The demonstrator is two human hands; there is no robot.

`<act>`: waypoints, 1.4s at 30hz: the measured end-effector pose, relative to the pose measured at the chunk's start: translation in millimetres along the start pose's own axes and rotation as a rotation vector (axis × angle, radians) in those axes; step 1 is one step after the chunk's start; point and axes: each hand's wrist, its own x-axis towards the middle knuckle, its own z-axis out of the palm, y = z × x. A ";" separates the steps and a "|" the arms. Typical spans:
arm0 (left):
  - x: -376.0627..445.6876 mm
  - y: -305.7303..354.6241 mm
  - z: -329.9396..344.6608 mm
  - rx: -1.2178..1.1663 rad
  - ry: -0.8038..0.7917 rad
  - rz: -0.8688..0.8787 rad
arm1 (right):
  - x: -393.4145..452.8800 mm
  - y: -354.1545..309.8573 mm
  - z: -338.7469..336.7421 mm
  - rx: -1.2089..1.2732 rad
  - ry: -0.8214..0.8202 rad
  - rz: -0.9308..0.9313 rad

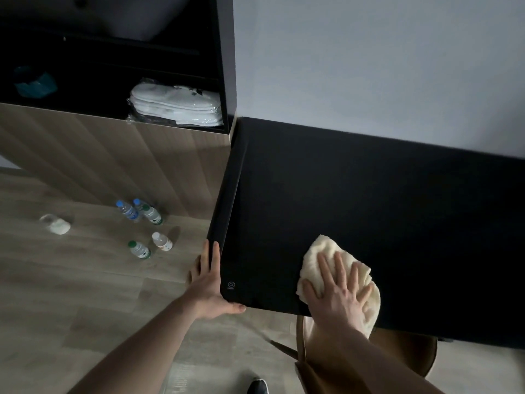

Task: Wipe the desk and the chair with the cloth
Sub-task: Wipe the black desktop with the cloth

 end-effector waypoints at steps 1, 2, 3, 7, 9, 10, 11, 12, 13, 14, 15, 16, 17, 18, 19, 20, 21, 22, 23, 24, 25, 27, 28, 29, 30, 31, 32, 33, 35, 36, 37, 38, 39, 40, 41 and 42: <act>0.1 -0.3 0.4 0.004 -0.003 0.001 | -1.7 -12.6 2.0 0.010 -0.008 0.017; 0.2 -0.4 1.0 0.007 -0.003 0.001 | -2.2 -24.8 4.6 0.009 -0.021 0.017; 0.6 -0.5 1.3 0.010 -0.001 0.000 | -2.6 -36.9 6.7 -0.005 -0.035 0.003; 0.1 -0.4 1.8 0.015 0.009 -0.016 | -8.9 -82.1 17.2 -0.038 -0.087 -0.126; -1.7 -0.1 0.9 0.011 0.011 -0.029 | -16.3 -97.5 23.1 -0.046 -0.111 -0.212; -2.7 0.5 0.2 0.011 0.011 -0.037 | -19.3 -100.5 25.8 -0.050 -0.113 -0.247; -3.6 2.0 -0.2 0.011 0.010 -0.044 | -21.3 -99.8 27.0 -0.045 -0.103 -0.276; -4.8 4.4 -0.5 0.011 0.008 -0.052 | -22.0 -95.6 27.1 -0.034 -0.091 -0.301; -5.7 6.8 -0.6 0.014 0.010 -0.060 | -22.4 -89.5 26.2 -0.024 -0.085 -0.326; -5.8 8.5 -0.3 0.019 0.017 -0.065 | -22.2 -81.8 25.9 -0.020 -0.085 -0.350; -5.0 9.7 -0.1 0.024 0.026 -0.072 | -22.3 -73.6 25.7 -0.022 -0.086 -0.372; -4.4 10.3 -0.1 0.028 0.031 -0.080 | -23.1 -65.5 25.3 -0.024 -0.084 -0.390; -3.5 9.8 0.1 0.033 0.031 -0.089 | -24.1 -57.5 24.6 -0.026 -0.075 -0.400; -2.4 9.6 1.0 0.035 0.029 -0.098 | -25.2 -48.5 24.5 -0.029 -0.065 -0.400; -1.5 9.2 2.9 0.030 0.027 -0.108 | -26.4 -38.8 23.9 -0.036 -0.059 -0.395; -1.3 10.0 5.9 0.022 0.029 -0.122 | -28.0 -27.3 22.4 -0.044 -0.057 -0.384; -2.6 12.5 10.0 0.019 0.034 -0.138 | -29.8 -14.5 19.9 -0.053 -0.056 -0.373; -5.3 15.9 14.9 0.027 0.044 -0.154 | -31.6 -0.5 17.3 -0.060 -0.055 -0.361; -8.8 20.2 20.4 0.045 0.058 -0.161 | -33.1 13.7 13.3 -0.067 -0.050 -0.347; -12.0 25.9 25.7 0.070 0.073 -0.164 | -33.2 28.8 9.4 -0.074 -0.047 -0.332; -15.4 32.5 30.7 0.100 0.088 -0.165 | -32.9 43.3 5.3 -0.080 -0.046 -0.320; -20.4 48.9 41.5 0.167 0.133 -0.147 | -31.2 72.2 -2.2 -0.070 -0.027 -0.299; -22.0 60.1 48.6 0.199 0.154 -0.121 | -30.3 87.0 -6.2 -0.059 -0.017 -0.290; -23.0 73.6 57.6 0.227 0.170 -0.084 | -29.3 102.6 -9.7 -0.049 -0.017 -0.279; -23.4 89.0 68.1 0.255 0.180 -0.045 | -28.2 118.3 -13.8 -0.042 -0.016 -0.272; -23.8 106.0 79.5 0.282 0.183 -0.012 | -27.1 134.0 -18.2 -0.041 -0.015 -0.267; -24.1 124.9 91.9 0.305 0.180 0.009 | -26.4 150.2 -23.1 -0.047 -0.019 -0.263; -23.8 144.9 104.8 0.323 0.174 0.022 | -25.7 166.2 -29.1 -0.055 -0.024 -0.256; -20.9 187.3 130.3 0.357 0.168 0.025 | -23.5 200.1 -40.9 -0.059 -0.037 -0.244; -19.2 209.2 142.6 0.371 0.164 0.017 | -22.7 218.6 -48.1 -0.056 -0.041 -0.240; -16.8 231.2 154.3 0.385 0.161 0.006 | -21.3 239.1 -54.9 -0.053 -0.042 -0.235; -13.7 252.0 165.9 0.395 0.153 -0.007 | -20.0 261.0 -63.0 -0.049 -0.039 -0.228; -10.7 272.5 176.8 0.399 0.140 -0.026 | -18.6 284.7 -70.4 -0.046 -0.042 -0.218; -8.0 292.4 186.7 0.396 0.127 -0.051 | -17.1 308.8 -78.8 -0.043 -0.042 -0.206; -5.1 311.7 195.3 0.389 0.118 -0.078 | -15.5 334.0 -87.5 -0.035 -0.039 -0.186; -2.4 330.2 202.9 0.377 0.115 -0.107 | -13.4 359.8 -95.9 -0.024 -0.036 -0.159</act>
